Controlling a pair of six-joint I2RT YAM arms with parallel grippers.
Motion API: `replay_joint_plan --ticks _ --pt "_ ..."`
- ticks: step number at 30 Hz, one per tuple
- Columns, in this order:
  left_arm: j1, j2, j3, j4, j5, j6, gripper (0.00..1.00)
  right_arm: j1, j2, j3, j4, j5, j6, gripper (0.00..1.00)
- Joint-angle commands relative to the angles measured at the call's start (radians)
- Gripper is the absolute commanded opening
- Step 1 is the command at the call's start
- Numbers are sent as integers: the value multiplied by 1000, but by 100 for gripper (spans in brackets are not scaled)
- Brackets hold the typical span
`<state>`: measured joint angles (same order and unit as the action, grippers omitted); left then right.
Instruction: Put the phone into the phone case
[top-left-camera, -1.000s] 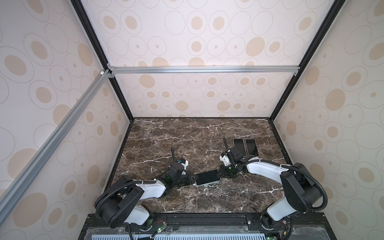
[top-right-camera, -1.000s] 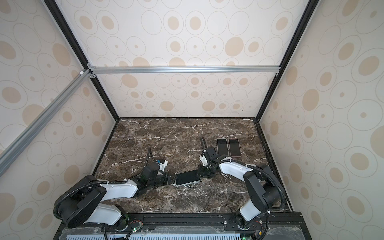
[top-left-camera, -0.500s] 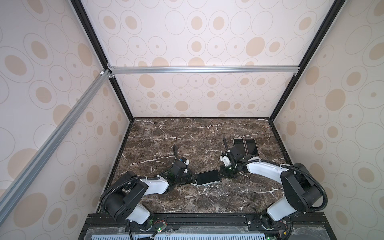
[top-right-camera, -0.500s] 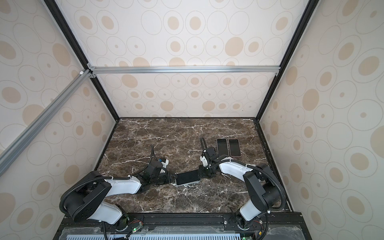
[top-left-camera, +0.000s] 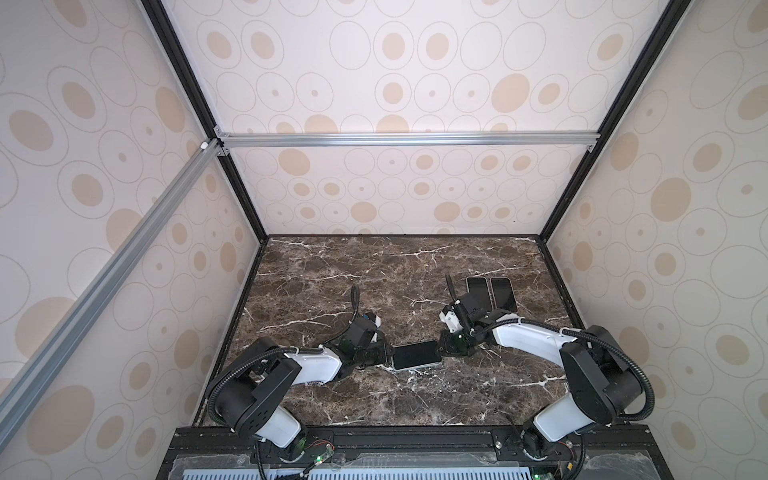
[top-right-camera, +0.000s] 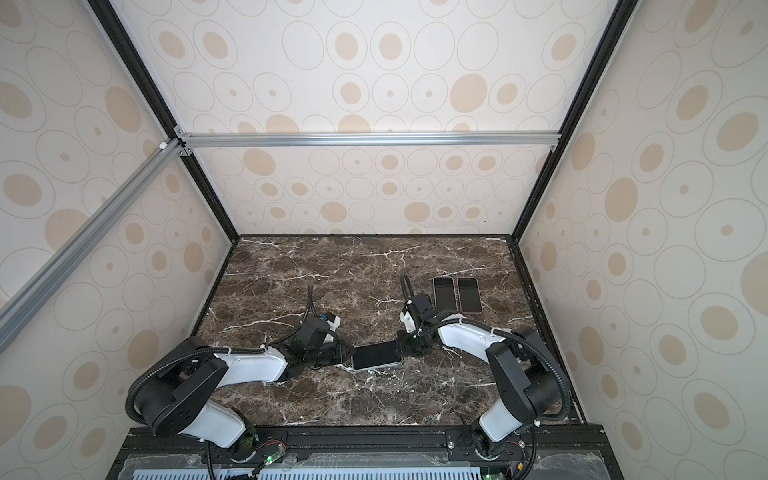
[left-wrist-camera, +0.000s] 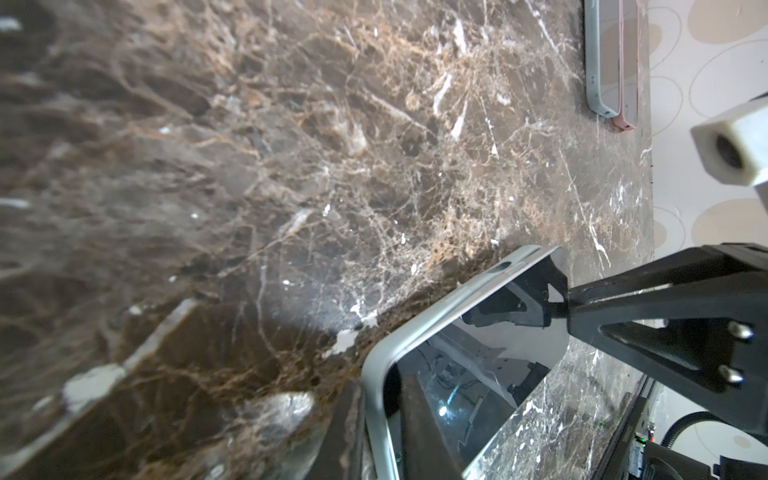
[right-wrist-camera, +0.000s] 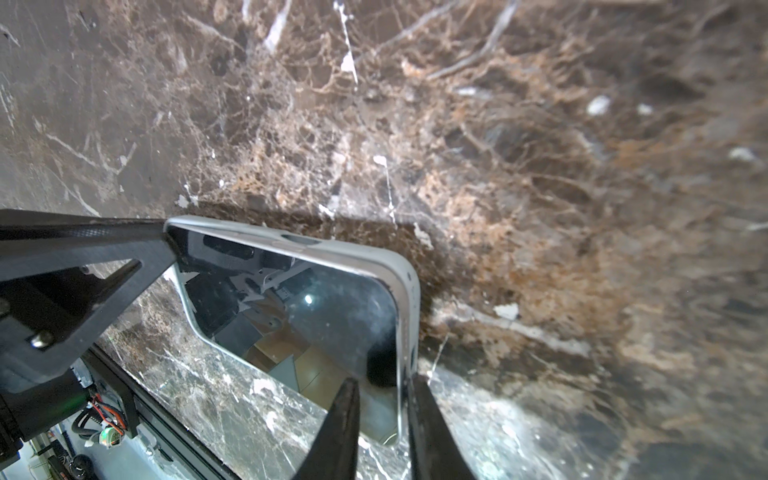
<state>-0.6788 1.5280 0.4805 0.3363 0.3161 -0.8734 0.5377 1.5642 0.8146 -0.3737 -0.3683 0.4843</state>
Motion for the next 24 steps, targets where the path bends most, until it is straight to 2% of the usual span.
replay_joint_plan --ticks 1,6,14,24 --pt "-7 24 12 -37 9 22 15 11 9 20 -4 -18 -10 24" --pt "-6 18 -1 -34 13 17 16 11 12 20 -2 -22 -9 24" --pt "-5 -43 -9 -76 11 18 35 13 8 26 -32 5 -13 24" --pt "-6 -87 -35 -107 58 41 35 14 -3 50 -111 61 -37 22"
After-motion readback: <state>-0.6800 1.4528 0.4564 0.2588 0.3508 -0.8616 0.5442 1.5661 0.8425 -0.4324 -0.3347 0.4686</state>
